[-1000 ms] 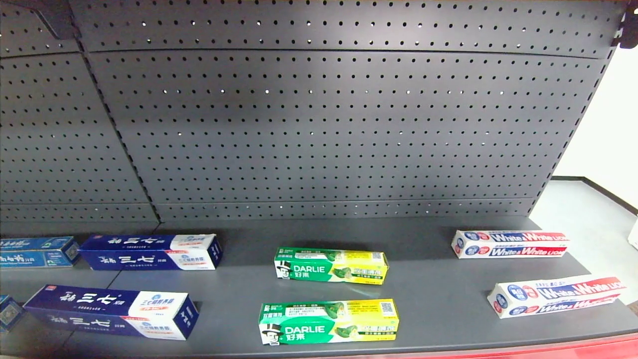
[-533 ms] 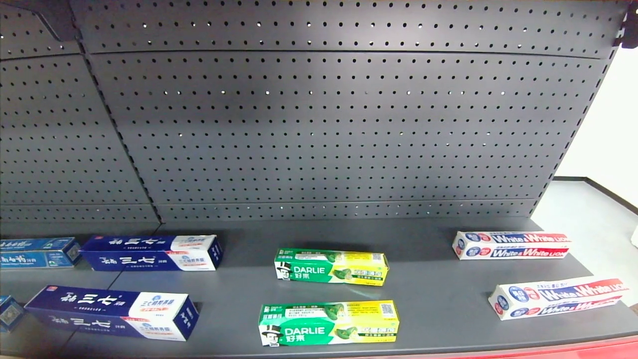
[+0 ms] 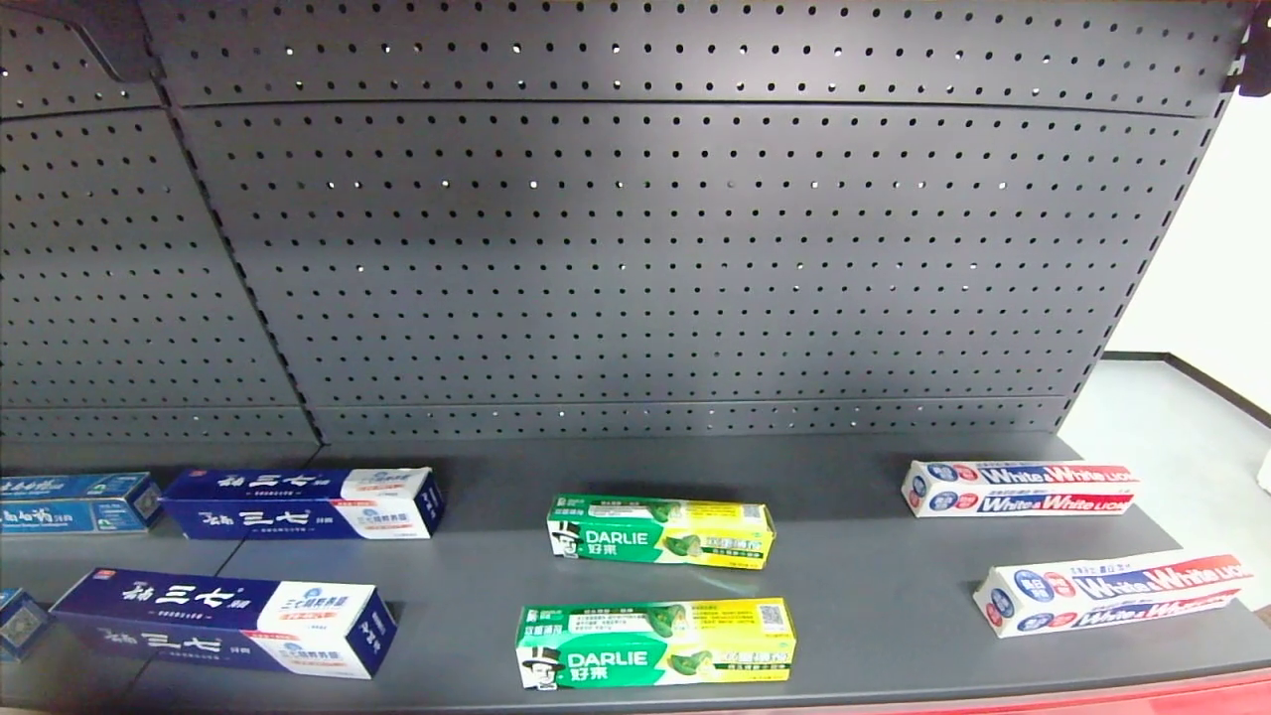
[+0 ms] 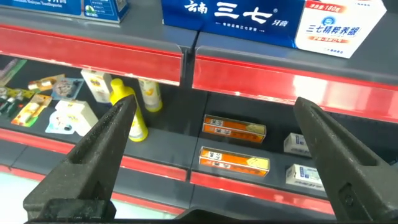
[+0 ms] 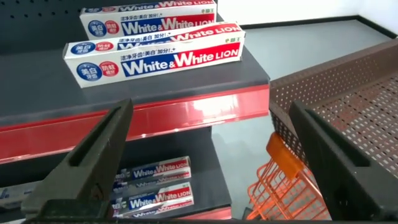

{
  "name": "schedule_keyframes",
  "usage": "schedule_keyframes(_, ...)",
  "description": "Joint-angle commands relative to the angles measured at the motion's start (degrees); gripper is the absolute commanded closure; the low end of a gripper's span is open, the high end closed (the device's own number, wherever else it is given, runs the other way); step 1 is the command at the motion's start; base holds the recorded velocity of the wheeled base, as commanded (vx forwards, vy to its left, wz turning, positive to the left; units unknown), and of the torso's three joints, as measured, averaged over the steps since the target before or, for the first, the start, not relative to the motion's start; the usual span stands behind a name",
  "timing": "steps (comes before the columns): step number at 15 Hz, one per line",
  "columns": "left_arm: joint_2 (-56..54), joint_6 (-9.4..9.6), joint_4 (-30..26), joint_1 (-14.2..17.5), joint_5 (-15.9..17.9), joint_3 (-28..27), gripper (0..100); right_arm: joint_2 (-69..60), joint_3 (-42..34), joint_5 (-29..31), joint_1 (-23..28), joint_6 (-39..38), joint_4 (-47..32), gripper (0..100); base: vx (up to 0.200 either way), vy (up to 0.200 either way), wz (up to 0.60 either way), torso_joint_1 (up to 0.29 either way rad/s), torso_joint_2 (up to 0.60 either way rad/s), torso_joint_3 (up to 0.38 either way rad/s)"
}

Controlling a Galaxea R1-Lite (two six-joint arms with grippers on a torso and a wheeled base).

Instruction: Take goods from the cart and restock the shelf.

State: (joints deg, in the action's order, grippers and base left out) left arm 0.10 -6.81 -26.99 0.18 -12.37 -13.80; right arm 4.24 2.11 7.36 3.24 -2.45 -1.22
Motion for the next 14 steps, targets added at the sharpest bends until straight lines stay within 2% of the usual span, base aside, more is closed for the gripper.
schedule_keyframes(1, -0.10, -0.30, 0.01, -0.01, -0.11, -0.09, 0, 0.24, 0.00, 0.02, 0.01, 0.08, -0.01, 0, 0.000, 0.000, 0.00, 0.000, 0.00, 0.000)
schedule_keyframes(5, -0.10, -0.66, 0.01, -0.01, -0.02, -0.09, 0, 0.24, 0.00, -0.16, 0.01, 0.43, -0.01, 0, 0.000, 0.000, 0.00, 0.000, 0.00, 0.000)
schedule_keyframes(7, -0.10, -0.57, 0.01, -0.01, 0.07, -0.09, 0, 0.24, 0.00, -0.16, 0.01, 0.43, -0.01, 0, 0.000, 0.200, 0.00, 0.005, 0.00, 0.000)
schedule_keyframes(11, -0.10, -1.54, 0.01, -0.01, 0.16, -0.09, 0, 0.24, 0.00, -0.16, 0.01, 0.43, -0.01, 0, 0.000, 0.000, 0.00, 0.000, 0.00, 0.000)
schedule_keyframes(14, -0.10, -1.10, 0.10, -0.01, 0.16, -0.09, 0, 0.24, 0.00, -0.24, 0.01, 0.52, -0.01, 0, 0.000, 0.000, 0.00, 0.000, 0.00, 0.000)
